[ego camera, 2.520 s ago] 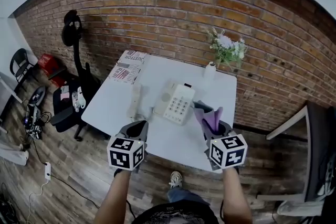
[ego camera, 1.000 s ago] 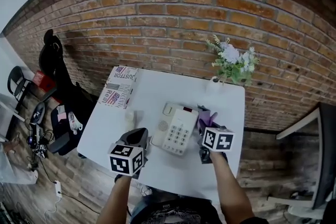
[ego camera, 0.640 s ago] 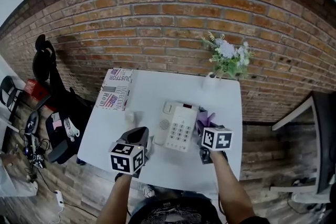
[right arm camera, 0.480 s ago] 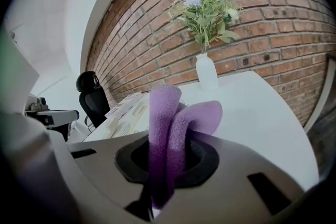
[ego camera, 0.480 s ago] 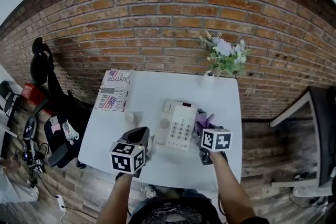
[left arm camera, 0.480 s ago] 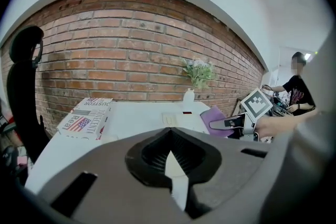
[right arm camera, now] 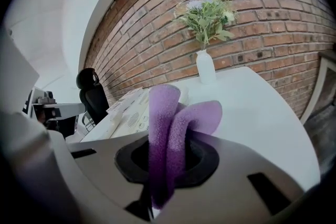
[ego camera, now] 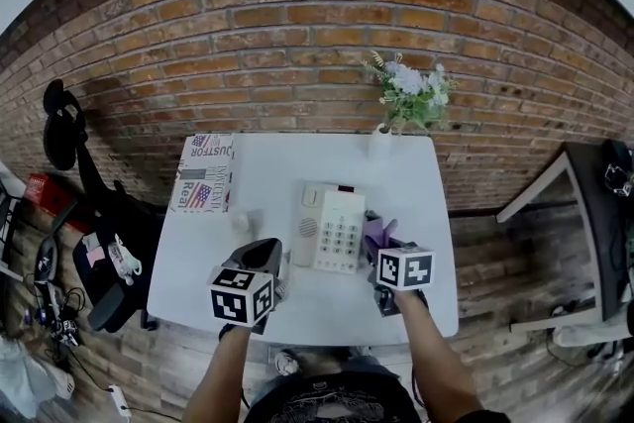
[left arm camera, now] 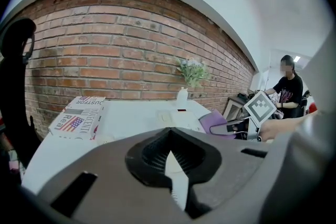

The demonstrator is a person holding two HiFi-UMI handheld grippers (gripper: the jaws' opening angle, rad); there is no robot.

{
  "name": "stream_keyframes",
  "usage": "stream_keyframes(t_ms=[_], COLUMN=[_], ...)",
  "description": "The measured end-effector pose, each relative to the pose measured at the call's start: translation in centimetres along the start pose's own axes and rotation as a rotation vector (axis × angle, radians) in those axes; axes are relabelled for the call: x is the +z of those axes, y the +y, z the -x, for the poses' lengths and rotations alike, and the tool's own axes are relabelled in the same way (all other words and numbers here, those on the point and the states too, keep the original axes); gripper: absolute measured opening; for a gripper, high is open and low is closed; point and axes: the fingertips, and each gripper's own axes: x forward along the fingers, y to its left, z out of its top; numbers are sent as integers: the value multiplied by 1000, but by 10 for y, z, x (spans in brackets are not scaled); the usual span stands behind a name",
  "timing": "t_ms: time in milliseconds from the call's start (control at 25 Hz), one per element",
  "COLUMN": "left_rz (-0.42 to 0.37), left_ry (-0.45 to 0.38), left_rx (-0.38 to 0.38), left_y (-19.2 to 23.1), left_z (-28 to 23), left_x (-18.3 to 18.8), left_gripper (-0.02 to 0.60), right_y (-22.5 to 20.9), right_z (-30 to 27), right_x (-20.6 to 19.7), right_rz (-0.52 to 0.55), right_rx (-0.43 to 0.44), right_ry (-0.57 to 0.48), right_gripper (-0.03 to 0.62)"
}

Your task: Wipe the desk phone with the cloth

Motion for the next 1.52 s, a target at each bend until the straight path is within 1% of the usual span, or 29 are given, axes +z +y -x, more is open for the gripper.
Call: stream_keyframes(t_ms=[280, 720, 1000, 1240, 1520], left_rz=[-21, -72, -88, -103, -115], left_ry=[3, 19, 22, 32, 38], left_rx=[-63, -158, -203, -240, -256], left_y=[1, 5, 7, 4, 5], left_z=[2, 14, 21, 24, 32], left_x=[-4, -16, -23, -31, -37], left_gripper=[5, 5, 5, 6, 5], right_y=[12, 29, 41, 52, 70], right_z=[11, 28, 39, 44, 41], right_x=[-21, -48, -65, -81, -90], right_rz=[-32, -122, -155, -197, -184], right_rx=[-30, -95, -124, -121, -136], right_ry=[-7, -53, -71, -85, -95], right_gripper=[48, 48, 48, 48, 48])
